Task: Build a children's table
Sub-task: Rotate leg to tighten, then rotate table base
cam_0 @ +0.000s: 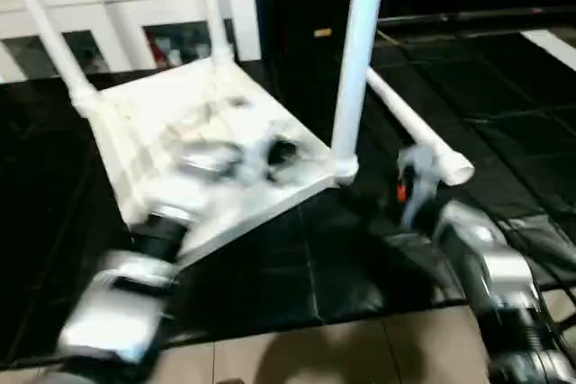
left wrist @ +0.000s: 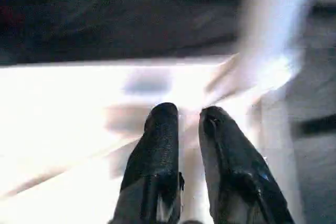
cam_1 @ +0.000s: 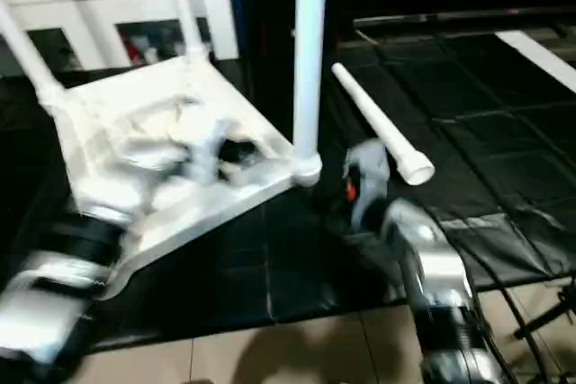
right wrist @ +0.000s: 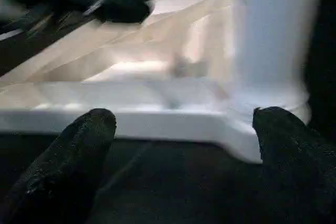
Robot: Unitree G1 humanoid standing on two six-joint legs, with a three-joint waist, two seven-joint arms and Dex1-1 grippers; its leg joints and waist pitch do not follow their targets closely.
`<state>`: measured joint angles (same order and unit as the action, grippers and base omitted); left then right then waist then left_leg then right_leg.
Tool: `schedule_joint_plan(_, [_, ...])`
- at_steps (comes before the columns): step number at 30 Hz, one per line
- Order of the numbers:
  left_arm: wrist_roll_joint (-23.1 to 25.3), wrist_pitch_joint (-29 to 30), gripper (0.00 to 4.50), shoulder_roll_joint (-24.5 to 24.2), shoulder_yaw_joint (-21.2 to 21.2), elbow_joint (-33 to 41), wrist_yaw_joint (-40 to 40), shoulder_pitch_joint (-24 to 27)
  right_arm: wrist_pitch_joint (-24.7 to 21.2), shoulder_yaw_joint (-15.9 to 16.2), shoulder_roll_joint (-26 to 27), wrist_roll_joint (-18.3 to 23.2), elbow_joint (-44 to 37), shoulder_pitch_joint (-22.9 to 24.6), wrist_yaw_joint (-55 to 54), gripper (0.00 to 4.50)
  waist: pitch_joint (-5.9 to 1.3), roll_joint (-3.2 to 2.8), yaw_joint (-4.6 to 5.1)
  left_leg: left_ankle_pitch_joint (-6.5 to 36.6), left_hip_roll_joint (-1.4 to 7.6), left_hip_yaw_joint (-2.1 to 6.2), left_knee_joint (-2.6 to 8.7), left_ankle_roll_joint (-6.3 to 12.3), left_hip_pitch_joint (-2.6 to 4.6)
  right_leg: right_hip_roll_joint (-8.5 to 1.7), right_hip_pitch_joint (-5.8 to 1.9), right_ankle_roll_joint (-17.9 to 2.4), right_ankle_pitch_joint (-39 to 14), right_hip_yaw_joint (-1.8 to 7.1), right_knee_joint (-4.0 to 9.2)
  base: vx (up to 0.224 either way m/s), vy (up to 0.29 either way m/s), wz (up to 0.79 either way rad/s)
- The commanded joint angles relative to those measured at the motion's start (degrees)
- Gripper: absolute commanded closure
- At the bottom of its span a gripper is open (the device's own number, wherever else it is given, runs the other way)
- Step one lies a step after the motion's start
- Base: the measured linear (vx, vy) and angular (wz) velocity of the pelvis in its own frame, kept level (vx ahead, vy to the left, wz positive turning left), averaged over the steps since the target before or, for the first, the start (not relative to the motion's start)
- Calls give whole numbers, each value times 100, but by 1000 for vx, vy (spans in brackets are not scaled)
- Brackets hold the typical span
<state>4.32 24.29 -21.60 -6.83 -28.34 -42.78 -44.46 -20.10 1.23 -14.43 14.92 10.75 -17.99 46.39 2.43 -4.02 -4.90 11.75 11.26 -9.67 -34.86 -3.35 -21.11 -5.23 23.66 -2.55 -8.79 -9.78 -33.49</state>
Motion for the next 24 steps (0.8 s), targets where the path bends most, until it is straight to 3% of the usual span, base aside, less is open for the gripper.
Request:
schedule_joint_plan(1, [241, 252, 365, -314, 79, 243, 68, -17, -152, 163, 37, 57, -158, -45, 36, 0, -432, 52, -22, 491, 200, 116, 354, 550, -4, -399, -430, -353, -1565, 354, 398, 0, 0, 0])
schedule_joint_plan(2, [241, 252, 394, -314, 79, 243, 68, -17, -152, 163, 37, 57, -158, -45, 36, 0, -425, 48, -19, 559, 192, 93, 345, 495, 42, -404, -396, -388, -1686, 363, 433, 0, 0, 0])
schedule_joint_plan(4, [528, 295, 405, -765, -44, 440, -49, 79, -122, 250, 130, -115, 25, -142, -114, 0, -426, 42, -57, 577, 209, 90, 349, 445, 69, -414, -375, -454, -1697, 383, 431, 0, 0, 0])
schedule_joint_plan(6, [997, 383, 414, -1378, -300, 618, -169, 240, -103, 362, 255, -305, 250, -268, -277, 0, -415, 35, -29, 659, 241, 134, 394, 356, 44, -411, -376, -500, -1629, 397, 370, 0, 0, 0])
schedule_joint_plan(7, [1169, 449, 428, -1610, -386, 652, -197, 311, -68, 428, 312, -391, 364, -327, -325, 0, -407, 30, -7, 656, 215, 117, 382, 325, 50, -414, -377, -481, -1601, 404, 379, 0, 0, 0])
schedule_joint_plan(10, [1303, 579, 448, -1972, -508, 712, -260, 468, -87, 596, 409, -508, 536, -441, -449, 0, -413, 37, -5, 645, 225, 123, 387, 267, 57, -439, -379, -565, -1491, 422, 348, 0, 0, 0])
schedule_joint_plan(11, [1335, 604, 448, -2043, -532, 659, -228, 510, -74, 669, 441, -547, 602, -487, -483, 0, -409, 7, -14, 655, 230, 116, 387, 252, 76, -432, -355, -632, -1442, 432, 343, 0, 0, 0])
schedule_joint_plan(15, [1715, 675, 448, -2289, -751, 449, -99, 656, -114, 835, 548, -755, 969, -720, -705, 0, -395, 10, -8, 797, 221, 118, 408, 184, 76, -437, -361, -629, -1529, 450, 359, 0, 0, 0])
schedule_joint_plan(24, [1761, 895, 448, -2373, -1136, 633, -625, 1058, 32, 1006, 643, -1087, 1854, -1164, -931, 0, -410, 10, 5, 761, 218, 125, 406, 138, 57, -463, -381, -820, -1288, 490, 310, 0, 0, 0])
